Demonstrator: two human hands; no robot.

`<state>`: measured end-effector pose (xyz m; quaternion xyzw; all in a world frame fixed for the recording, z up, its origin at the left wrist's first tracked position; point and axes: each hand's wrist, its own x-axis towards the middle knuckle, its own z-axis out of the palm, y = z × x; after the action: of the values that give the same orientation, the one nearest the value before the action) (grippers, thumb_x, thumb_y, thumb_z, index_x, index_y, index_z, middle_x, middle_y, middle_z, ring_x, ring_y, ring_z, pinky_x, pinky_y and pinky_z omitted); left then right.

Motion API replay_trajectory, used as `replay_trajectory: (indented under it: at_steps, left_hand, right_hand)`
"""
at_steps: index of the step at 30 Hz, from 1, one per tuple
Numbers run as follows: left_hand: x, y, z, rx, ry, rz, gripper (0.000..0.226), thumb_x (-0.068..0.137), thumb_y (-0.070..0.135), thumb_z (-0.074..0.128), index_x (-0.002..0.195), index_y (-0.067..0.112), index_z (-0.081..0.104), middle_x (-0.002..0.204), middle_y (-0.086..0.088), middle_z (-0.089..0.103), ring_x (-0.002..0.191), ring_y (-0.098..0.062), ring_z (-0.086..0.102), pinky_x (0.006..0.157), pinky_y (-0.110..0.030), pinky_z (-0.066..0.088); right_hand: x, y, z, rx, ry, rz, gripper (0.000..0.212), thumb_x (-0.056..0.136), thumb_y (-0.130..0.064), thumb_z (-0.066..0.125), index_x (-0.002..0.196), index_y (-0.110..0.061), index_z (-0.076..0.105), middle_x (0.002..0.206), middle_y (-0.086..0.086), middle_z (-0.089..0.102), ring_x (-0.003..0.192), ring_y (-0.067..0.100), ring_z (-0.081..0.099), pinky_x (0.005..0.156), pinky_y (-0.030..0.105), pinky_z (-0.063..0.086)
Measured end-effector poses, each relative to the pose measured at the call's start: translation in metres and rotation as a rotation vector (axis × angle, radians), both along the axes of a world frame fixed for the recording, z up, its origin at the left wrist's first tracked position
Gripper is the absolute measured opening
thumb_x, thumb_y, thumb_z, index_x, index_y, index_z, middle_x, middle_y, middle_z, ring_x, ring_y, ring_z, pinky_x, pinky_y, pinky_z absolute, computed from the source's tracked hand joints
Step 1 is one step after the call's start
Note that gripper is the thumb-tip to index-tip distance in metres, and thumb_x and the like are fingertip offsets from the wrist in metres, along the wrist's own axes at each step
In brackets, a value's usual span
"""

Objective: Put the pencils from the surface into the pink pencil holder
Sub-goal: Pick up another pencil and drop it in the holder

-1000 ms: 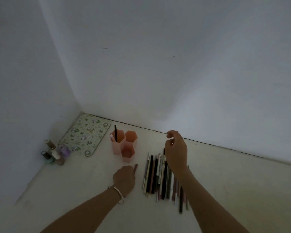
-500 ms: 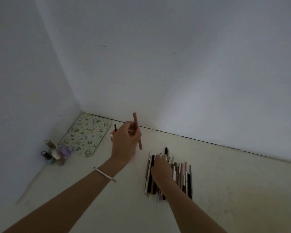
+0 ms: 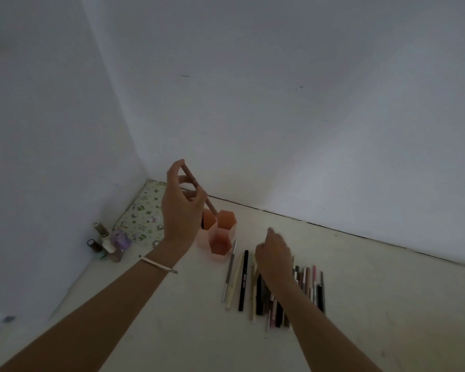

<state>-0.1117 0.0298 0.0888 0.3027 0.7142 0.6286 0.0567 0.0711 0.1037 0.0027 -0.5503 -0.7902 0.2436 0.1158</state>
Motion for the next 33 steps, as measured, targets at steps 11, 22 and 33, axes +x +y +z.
replay_trajectory:
  at_steps: [11,22,33]
  left_hand:
    - [-0.021,-0.022,-0.054,-0.406,0.367,0.008,0.034,0.087,0.023,0.068,0.119,0.023,0.057,0.104,0.006,0.065,0.096,-0.016,0.062,0.074,-0.029,0.052]
    - [-0.024,-0.053,-0.051,-0.291,0.141,0.087,0.027,0.088,0.002,0.048,0.108,0.018,0.057,0.104,0.003,0.058,0.086,-0.013,0.056,0.076,-0.033,0.05]
    - [0.075,-0.049,-0.086,-0.791,-0.006,-0.166,0.011,0.087,0.022,0.054,0.078,0.027,0.05,0.076,0.009,0.058,0.066,-0.006,0.052,0.056,-0.02,0.038]
  right_hand:
    - [-0.064,0.006,0.074,0.158,0.867,0.075,0.033,0.095,-0.014,0.056,0.11,-0.04,0.041,0.091,-0.017,0.055,0.08,0.007,0.064,0.069,0.017,0.054]
    - [-0.097,-0.018,0.036,0.155,0.443,0.295,0.01,0.097,-0.029,0.047,0.106,-0.026,0.043,0.094,-0.005,0.059,0.08,0.02,0.063,0.069,0.037,0.055]
    - [-0.032,0.001,0.043,0.288,0.486,0.072,0.027,0.094,-0.005,0.049,0.117,-0.016,0.056,0.111,-0.003,0.063,0.087,0.009,0.061,0.077,0.023,0.051]
